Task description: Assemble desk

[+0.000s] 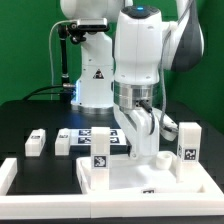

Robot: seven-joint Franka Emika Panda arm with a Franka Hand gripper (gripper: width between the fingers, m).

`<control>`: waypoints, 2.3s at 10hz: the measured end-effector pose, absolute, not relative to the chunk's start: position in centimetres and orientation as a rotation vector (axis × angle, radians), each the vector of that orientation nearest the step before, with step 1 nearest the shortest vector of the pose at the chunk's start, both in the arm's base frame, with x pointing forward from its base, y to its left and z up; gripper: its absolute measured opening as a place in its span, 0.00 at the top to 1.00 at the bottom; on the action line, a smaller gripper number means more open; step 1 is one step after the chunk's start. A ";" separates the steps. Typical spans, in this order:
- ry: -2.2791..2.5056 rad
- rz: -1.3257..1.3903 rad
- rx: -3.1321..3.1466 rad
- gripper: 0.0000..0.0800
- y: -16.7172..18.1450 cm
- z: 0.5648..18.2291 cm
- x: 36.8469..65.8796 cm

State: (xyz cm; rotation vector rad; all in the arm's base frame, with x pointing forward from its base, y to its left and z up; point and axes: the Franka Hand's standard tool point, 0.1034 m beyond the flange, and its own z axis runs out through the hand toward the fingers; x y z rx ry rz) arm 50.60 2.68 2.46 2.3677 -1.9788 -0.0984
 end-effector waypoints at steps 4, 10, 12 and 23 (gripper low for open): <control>-1.644 -0.151 2.614 0.92 1.2 2.4 49.7; -0.998 -0.218 2.948 0.92 -2.3 2.5 48.3; -0.518 -0.230 3.087 0.92 -3.8 2.8 48.8; 0.626 -0.092 3.032 1.00 -5.0 3.0 53.1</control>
Offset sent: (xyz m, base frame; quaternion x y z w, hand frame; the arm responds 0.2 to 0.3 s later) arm -0.0003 -0.0154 -0.0027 0.0211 -0.0404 -0.2771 0.9598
